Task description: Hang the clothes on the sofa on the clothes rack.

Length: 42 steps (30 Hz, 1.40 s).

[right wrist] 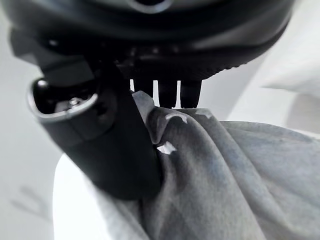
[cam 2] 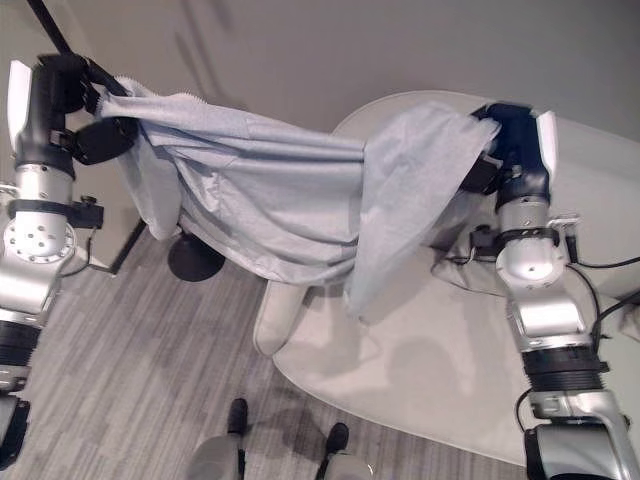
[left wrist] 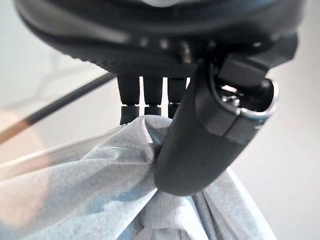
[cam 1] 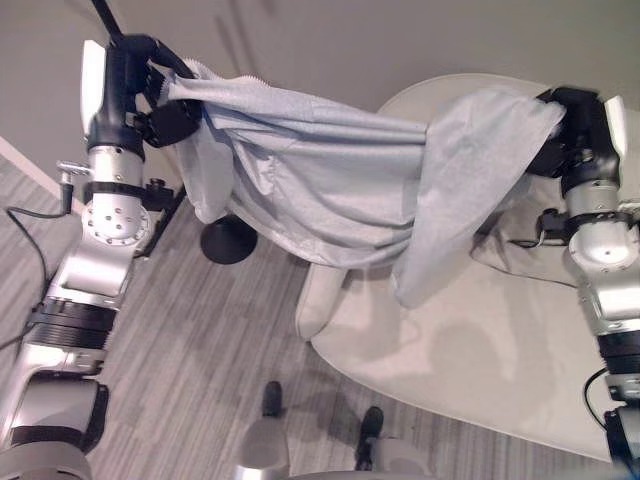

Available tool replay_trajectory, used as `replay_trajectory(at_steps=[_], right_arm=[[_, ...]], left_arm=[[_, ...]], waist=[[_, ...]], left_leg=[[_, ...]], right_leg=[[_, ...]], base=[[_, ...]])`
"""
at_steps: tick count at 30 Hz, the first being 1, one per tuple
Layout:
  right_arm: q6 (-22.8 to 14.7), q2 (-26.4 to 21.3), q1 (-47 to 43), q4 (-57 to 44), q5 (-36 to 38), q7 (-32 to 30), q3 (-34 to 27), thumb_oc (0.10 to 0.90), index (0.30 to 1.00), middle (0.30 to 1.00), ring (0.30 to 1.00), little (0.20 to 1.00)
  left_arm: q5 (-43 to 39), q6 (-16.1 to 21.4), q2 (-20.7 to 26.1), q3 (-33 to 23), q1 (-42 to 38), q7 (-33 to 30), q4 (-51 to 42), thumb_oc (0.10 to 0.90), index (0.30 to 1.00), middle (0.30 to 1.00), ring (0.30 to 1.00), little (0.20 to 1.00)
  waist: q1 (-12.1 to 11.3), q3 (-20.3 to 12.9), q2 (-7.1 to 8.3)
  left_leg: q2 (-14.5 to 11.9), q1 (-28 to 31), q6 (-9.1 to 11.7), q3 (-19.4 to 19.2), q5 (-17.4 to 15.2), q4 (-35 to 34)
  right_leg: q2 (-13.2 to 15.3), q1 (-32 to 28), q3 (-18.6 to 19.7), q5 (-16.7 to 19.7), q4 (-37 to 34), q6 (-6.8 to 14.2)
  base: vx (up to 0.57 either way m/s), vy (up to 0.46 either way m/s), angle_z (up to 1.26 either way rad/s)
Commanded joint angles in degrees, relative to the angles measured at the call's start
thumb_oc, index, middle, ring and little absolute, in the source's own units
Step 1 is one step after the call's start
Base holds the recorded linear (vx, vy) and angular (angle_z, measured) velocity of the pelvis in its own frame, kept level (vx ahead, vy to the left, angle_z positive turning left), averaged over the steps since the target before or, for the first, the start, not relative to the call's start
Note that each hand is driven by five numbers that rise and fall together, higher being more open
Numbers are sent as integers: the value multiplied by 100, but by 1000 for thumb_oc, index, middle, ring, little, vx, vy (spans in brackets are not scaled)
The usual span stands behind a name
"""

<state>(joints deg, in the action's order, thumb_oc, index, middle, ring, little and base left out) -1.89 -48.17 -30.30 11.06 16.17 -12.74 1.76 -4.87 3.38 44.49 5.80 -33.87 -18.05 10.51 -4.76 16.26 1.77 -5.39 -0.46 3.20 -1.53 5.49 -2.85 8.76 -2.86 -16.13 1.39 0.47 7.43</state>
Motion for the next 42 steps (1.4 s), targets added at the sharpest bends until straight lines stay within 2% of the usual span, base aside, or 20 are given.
replay_trajectory(at_steps=[1,3,4,5,8,12,15,17,19,20,23,27,28,32,34,35,38,39,41,42], right_arm=[[-596,-863,-1059,-78,134,-394,-213,400,300,300,300,300],[-588,-912,-1155,-45,106,-389,-127,400,300,300,300,300],[-539,-983,-1184,-26,29,-387,-53,400,300,300,300,300],[-536,-987,-1187,-26,28,-389,-48,400,300,300,300,300],[-488,-1015,-972,-85,1,-334,-74,400,300,300,300,300],[-515,-985,-904,-77,-33,-421,-74,400,300,300,300,300],[-453,-938,-790,-78,-123,-368,-87,400,300,300,300,300],[-406,-777,-635,-156,-195,-345,-193,400,300,300,300,300],[-387,-726,-620,-181,-239,-378,-230,400,300,300,300,300],[-388,-645,-841,-179,-278,-426,-147,400,300,300,300,300],[-415,-633,-1169,-147,-225,-423,47,400,300,300,300,300],[-477,-736,-1567,-84,-161,-438,324,400,300,300,300,300],[-450,-747,-1567,-56,-151,-398,317,400,300,300,300,300],[-516,-452,-1729,-84,-4,-385,433,400,300,300,300,300],[-481,-497,-1795,-61,-65,-355,520,400,300,300,300,300],[-463,-494,-1791,-102,-81,-345,549,400,300,300,300,300],[-433,-547,-1674,-192,-121,-319,505,400,300,300,300,300],[-368,-637,-1535,-217,-171,-344,476,400,300,300,300,300],[-365,-636,-1521,-222,-172,-344,459,400,300,300,300,300],[-345,-684,-1414,-189,-142,-347,422,400,300,300,300,300]], left_arm=[[33,473,199,-702,-356,-268,-421,400,300,300,300,300],[-18,537,116,-755,-308,-241,-480,400,300,300,300,300],[-104,613,37,-727,-286,-243,-523,400,300,300,300,300],[-107,615,33,-727,-286,-243,-520,400,300,300,300,300],[-178,584,64,-669,-373,-290,-520,400,300,300,300,300],[-257,583,118,-552,-443,-389,-436,400,300,300,300,300],[-306,647,97,-505,-431,-365,-437,400,300,300,300,300],[-322,592,26,-389,-518,-287,-495,400,300,300,300,300],[-315,560,22,-343,-573,-288,-482,400,300,300,300,300],[-202,491,61,-297,-714,-330,-493,400,300,300,300,300],[-180,477,67,-258,-813,-314,-480,400,300,300,300,300],[-192,467,-47,-425,-569,-304,-479,400,300,300,300,300],[-216,460,-47,-468,-526,-258,-498,400,300,300,300,300],[-245,523,-79,-682,-391,-301,-523,400,300,300,300,300],[-282,543,-44,-718,-345,-270,-593,400,300,300,300,300],[-306,585,-66,-778,-286,-247,-648,400,300,300,300,300],[-337,666,-128,-829,-196,-198,-706,400,300,300,300,300],[-376,676,-83,-779,-260,-234,-719,400,300,300,300,300],[-379,678,-78,-761,-277,-239,-709,400,300,300,300,300],[-441,661,-41,-741,-398,-303,-686,400,300,300,300,300]], waist=[[-142,-406,414],[-173,-320,437],[-147,-301,419],[-143,-306,403],[-45,-480,366],[-52,-624,284],[-3,-829,130],[24,-888,144],[8,-874,199],[-138,-805,157],[-127,-724,139],[-126,-577,284],[-125,-598,296],[-247,-694,335],[-312,-630,353],[-334,-521,356],[-308,-429,342],[-247,-376,384],[-255,-377,344],[-146,-452,321]], left_leg=[[679,162,201,-186,-914,1021],[687,-160,355,-186,-838,1699],[447,-431,535,-261,-703,2116],[432,-451,542,-252,-726,2153],[-188,-269,335,-382,-850,1350],[-948,-198,524,60,-73,265],[-833,-44,660,383,-278,16],[-472,124,522,331,-481,-98],[-333,207,453,217,-509,-167],[-176,299,260,-109,-553,-195],[77,420,108,-215,-619,-202],[401,531,47,-262,-678,-194],[481,544,38,-202,-687,-177],[615,526,35,-274,-789,31],[678,350,108,-252,-970,838],[689,32,232,-258,-1036,1748],[558,-391,494,-362,-839,3006],[36,-795,450,-431,-861,4071],[-17,-842,455,-409,-917,4172],[-565,-788,368,-343,-868,3667]], right_leg=[[-408,-72,174,-456,83,-345],[-361,-189,180,-408,-57,-375],[-305,-332,127,-410,-196,-356],[-323,-342,120,-397,-221,-360],[-122,-486,52,-466,-350,-150],[237,-610,89,-631,-348,44],[538,-753,89,-502,-322,256],[900,-658,85,-139,-14,368],[1099,-507,55,184,219,409],[1405,-237,-372,315,713,293],[836,-18,-366,-211,1342,66],[-378,263,-240,-831,865,-204],[-452,110,-58,-857,630,-279],[-484,-246,-24,-484,-147,-281],[-392,-368,-18,-425,-285,-277],[-320,-477,-29,-392,-365,-313],[-218,-617,-85,-443,-453,-388],[-53,-745,-56,-499,-482,-395],[-104,-744,-54,-503,-481,-400],[47,-779,-91,-538,-519,-266]], base=[[52,147,-7],[22,177,-19],[21,155,-22],[80,186,-3],[162,288,6],[218,428,3],[256,565,-21],[190,469,-15],[36,392,-10],[9,622,-10],[10,390,-31],[2,125,-15],[51,66,-4],[60,30,4],[42,23,-10],[29,61,-6],[46,103,-10],[123,182,-15],[100,180,-9],[265,497,-13]])
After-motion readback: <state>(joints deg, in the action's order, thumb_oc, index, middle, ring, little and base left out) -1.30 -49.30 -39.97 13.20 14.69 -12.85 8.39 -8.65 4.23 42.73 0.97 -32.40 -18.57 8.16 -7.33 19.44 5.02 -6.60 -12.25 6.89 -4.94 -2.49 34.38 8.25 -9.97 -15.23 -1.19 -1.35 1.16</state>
